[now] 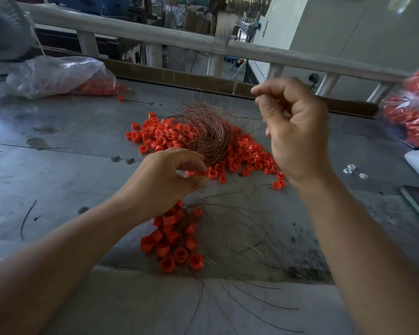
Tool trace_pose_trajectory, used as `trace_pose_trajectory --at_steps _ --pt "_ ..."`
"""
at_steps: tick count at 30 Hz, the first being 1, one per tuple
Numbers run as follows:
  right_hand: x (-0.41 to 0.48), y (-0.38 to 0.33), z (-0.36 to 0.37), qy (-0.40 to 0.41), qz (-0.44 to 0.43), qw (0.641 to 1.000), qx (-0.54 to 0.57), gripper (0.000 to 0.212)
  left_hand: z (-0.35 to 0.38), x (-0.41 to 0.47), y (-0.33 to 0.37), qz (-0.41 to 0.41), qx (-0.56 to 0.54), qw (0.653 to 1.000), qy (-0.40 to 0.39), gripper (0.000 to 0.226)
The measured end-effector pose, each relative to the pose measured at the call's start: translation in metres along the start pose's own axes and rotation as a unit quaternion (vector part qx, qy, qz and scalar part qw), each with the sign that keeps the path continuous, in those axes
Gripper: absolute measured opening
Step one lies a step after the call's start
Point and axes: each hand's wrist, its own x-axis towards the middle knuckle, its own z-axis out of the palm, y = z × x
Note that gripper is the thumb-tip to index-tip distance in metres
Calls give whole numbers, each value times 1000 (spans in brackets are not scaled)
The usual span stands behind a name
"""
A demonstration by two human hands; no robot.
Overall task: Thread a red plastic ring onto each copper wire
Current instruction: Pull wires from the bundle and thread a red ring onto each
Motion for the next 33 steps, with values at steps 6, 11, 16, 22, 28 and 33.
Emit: trace_pose_trajectory --at_steps 6,11,16,22,28,33 --pt "-23 -10 5 -141 64 988 -30 20 -10 -6 7 4 -98 994 38 31" --pt "-34 -15 10 -137 33 990 -26 8 -11 -10 16 -13 -212 976 40 29" --pt "-38 -19 8 -152 14 988 -26 4 -12 -10 20 -7 -241 970 30 30" --pt "-41 -16 10 -183 22 982 -39 11 -15 -15 25 5 -269 963 16 28" --pt "-40 -21 8 -152 44 987 20 27 -17 -14 27 -3 -279 960 15 26" --pt "-39 -21 8 -135 64 989 24 28 -17 -14 25 -19 -285 958 22 32"
